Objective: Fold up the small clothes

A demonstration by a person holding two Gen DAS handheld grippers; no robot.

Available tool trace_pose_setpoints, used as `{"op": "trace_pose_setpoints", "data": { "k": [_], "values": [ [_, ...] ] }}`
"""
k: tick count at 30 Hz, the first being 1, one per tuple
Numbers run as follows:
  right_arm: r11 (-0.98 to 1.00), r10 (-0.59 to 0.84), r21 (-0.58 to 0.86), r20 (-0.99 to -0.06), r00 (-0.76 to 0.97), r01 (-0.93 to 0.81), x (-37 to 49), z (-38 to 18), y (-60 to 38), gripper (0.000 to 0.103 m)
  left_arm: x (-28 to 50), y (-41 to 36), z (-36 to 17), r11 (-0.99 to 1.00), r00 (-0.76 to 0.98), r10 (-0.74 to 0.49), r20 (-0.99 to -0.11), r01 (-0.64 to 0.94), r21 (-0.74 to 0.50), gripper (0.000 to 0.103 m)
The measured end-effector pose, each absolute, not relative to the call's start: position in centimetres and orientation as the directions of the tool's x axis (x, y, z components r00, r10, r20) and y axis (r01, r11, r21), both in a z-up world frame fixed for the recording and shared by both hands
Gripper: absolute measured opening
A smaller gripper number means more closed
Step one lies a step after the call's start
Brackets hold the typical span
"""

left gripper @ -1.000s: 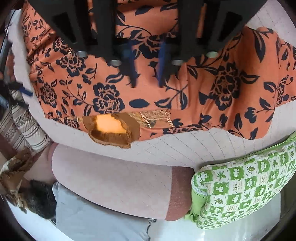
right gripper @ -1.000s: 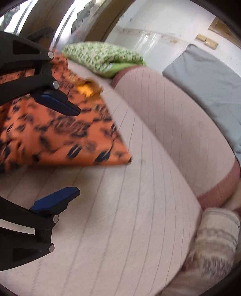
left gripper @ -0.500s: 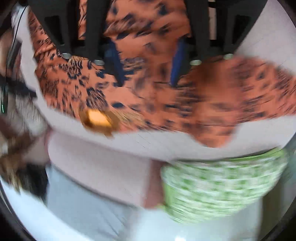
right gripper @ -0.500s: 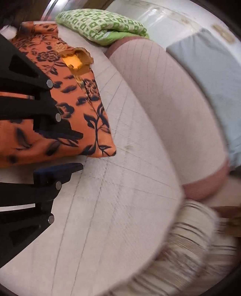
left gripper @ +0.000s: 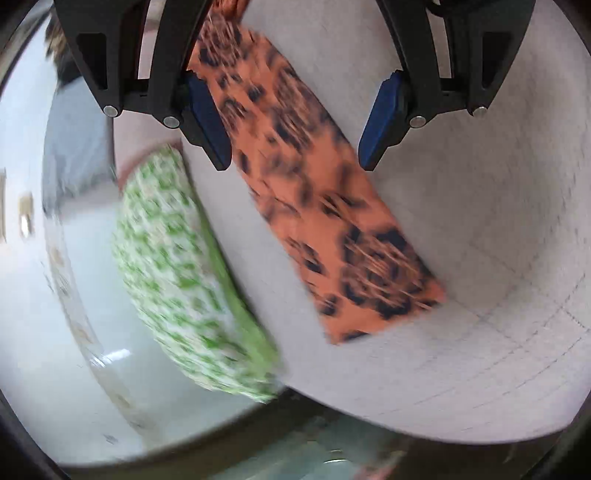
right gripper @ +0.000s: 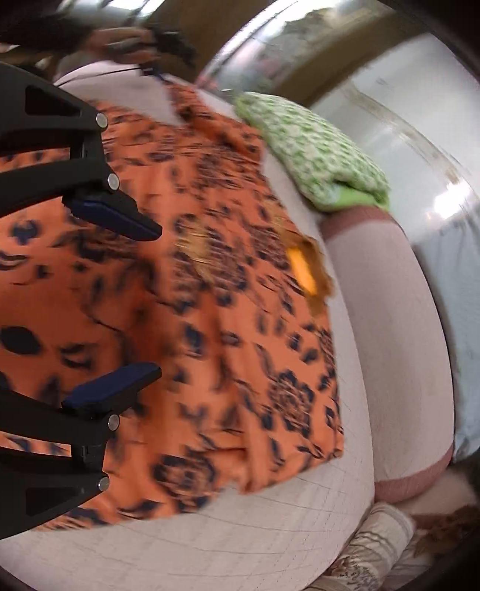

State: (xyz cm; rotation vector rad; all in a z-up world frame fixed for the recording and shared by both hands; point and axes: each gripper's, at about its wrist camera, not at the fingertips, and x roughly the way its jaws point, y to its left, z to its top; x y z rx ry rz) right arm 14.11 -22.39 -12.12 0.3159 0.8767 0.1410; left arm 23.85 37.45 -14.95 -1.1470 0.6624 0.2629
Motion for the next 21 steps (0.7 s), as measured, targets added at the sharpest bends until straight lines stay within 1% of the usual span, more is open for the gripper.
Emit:
{"op": "trace_pose_setpoints", "data": {
  "k": [2,7,8,9,10,11,12,14,16,17,19,20,21],
  "values": [
    [0.945,0.250,0.326,-0.743,0.621,0.011,13.8,-12.9,-21.5,0.071,24.3,38.4,-15.9,0.386,0.782,-0.150,-0.605,-0.517,-0.764,0.071],
    [0.937,0.256,0.348,-0.740,0.621,0.028,13.6,-14.0,-22.2,0.071,24.7,38.2,-15.8,0.398,0.776,-0.099,-0.623,-0.543,-0.740,0.070],
    [0.936,0.259,0.352,-0.737,0.625,0.028,13.5,-14.0,-22.3,0.071,25.0,38.3,-15.8,0.393,0.769,-0.085,-0.633,-0.558,-0.731,0.060],
    [0.934,0.260,0.355,-0.734,0.628,0.028,13.5,-14.0,-22.4,0.071,25.2,38.3,-15.7,0.391,0.745,-0.059,-0.665,-0.595,-0.702,0.049],
    [0.934,0.259,0.357,-0.729,0.633,0.030,13.3,-13.9,-22.6,0.071,25.1,38.8,-15.8,0.393,0.714,-0.041,-0.699,-0.631,-0.669,0.017],
    [0.934,0.257,0.357,-0.728,0.636,0.031,13.3,-13.9,-22.7,0.071,25.5,39.0,-16.1,0.386,0.682,-0.036,-0.731,-0.665,-0.639,0.005],
    [0.932,0.258,0.361,-0.726,0.638,0.033,13.3,-13.9,-22.9,0.071,25.9,39.3,-16.4,0.373,0.671,-0.047,-0.740,-0.675,-0.636,0.005],
    [0.923,0.266,0.383,-0.717,0.645,0.044,13.2,-13.9,-23.6,0.071,26.4,39.2,-15.4,0.410,0.648,-0.026,-0.761,-0.688,-0.599,0.004],
    [0.915,0.268,0.400,-0.704,0.658,0.056,13.0,-13.7,-24.3,0.071,27.0,37.4,-12.3,0.511,0.644,0.058,-0.763,-0.676,-0.531,0.004],
    [0.911,0.270,0.409,-0.697,0.664,0.059,12.9,-13.6,-24.5,0.071,27.3,35.8,-10.0,0.582,0.669,0.093,-0.738,-0.637,-0.505,0.004],
    [0.901,0.269,0.427,-0.680,0.682,0.071,12.7,-13.4,-25.2,0.071,27.7,30.2,-4.3,0.752,0.747,0.154,-0.647,-0.513,-0.414,0.004],
    [0.896,0.271,0.438,-0.673,0.688,0.075,12.6,-13.3,-25.5,0.071,27.8,26.8,-1.6,0.824,0.793,0.151,-0.591,-0.431,-0.368,0.004],
    [0.886,0.279,0.457,-0.663,0.695,0.080,12.5,-13.1,-25.9,0.071,27.8,22.9,0.9,0.880,0.836,0.120,-0.535,-0.339,-0.332,0.004]
  ]
}}
